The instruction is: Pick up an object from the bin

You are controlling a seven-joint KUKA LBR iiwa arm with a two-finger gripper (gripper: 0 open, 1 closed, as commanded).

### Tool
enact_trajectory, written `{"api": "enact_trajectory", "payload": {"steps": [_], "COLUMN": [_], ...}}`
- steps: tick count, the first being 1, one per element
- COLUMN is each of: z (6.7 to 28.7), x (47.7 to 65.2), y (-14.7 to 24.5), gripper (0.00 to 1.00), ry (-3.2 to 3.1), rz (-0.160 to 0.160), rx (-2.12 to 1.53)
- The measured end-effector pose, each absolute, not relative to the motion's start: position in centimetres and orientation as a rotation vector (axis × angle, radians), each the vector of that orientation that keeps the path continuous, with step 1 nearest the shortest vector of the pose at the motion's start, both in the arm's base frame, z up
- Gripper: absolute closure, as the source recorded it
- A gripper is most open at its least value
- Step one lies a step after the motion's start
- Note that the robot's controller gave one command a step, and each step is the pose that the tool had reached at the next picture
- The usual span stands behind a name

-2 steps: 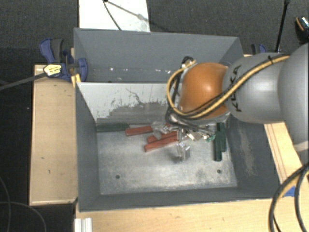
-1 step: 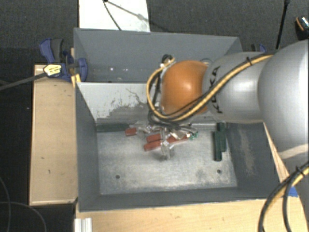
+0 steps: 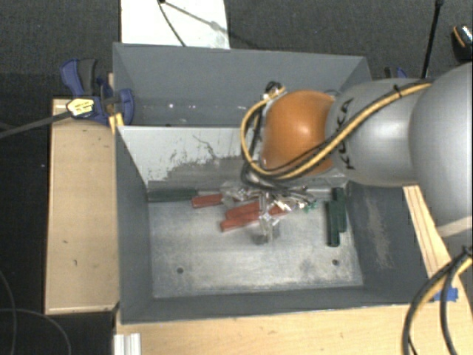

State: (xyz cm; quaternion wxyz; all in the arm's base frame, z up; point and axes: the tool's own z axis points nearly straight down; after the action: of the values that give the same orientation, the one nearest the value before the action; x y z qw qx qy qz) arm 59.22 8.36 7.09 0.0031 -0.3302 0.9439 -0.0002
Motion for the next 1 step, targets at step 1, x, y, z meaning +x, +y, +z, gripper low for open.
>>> {"api": "enact_trajectory", "payload": {"steps": [1], "z": [7.13], "x": [59.17], "y": [8.46], "gripper": [1.00], "ry": [2.962], "rz": [0.001], "rx": [-1.036]}}
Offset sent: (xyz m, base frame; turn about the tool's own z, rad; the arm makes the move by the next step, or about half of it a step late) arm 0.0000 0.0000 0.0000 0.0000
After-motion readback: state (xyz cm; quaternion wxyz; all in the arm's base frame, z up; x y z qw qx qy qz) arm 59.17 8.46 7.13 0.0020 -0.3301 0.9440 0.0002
